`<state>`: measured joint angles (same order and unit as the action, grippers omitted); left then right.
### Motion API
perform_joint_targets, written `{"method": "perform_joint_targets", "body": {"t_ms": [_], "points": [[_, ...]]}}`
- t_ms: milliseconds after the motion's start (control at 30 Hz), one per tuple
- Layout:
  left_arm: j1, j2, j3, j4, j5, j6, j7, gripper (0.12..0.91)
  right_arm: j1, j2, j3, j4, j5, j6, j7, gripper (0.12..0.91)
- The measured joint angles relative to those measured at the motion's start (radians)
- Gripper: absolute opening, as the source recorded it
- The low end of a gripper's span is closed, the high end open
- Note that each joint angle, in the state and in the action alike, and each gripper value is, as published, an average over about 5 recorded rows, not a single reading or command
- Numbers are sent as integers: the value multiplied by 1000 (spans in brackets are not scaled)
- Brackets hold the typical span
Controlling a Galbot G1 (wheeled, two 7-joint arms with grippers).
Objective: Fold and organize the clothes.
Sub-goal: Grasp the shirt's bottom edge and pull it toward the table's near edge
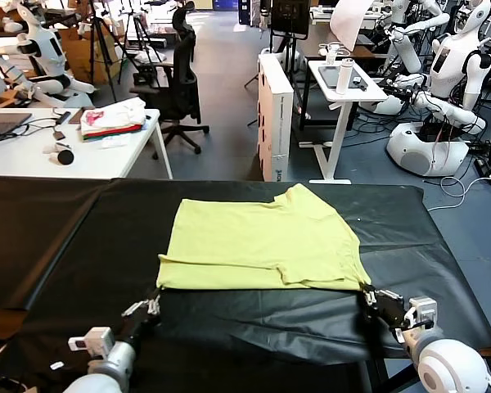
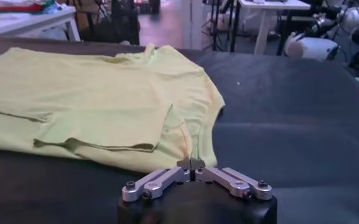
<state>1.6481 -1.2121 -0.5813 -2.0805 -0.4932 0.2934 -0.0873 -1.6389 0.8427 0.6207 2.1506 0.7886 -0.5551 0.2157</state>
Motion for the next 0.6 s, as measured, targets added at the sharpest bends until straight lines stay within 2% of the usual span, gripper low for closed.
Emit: {"method": "perform_joint_targets", "body": {"t_ms": [400,500,600], "points": [[151,58,-58,-72,11,-8,2,147,-85,19,42,84,26,-26,4,142],[180,60,-65,-88,12,-7,0,147,-103,22,55,105,25,-26,-3,222],[201,59,-68,-103,19,-4,-3,169,-118,21,67,127,24,-27,-4,391]]}}
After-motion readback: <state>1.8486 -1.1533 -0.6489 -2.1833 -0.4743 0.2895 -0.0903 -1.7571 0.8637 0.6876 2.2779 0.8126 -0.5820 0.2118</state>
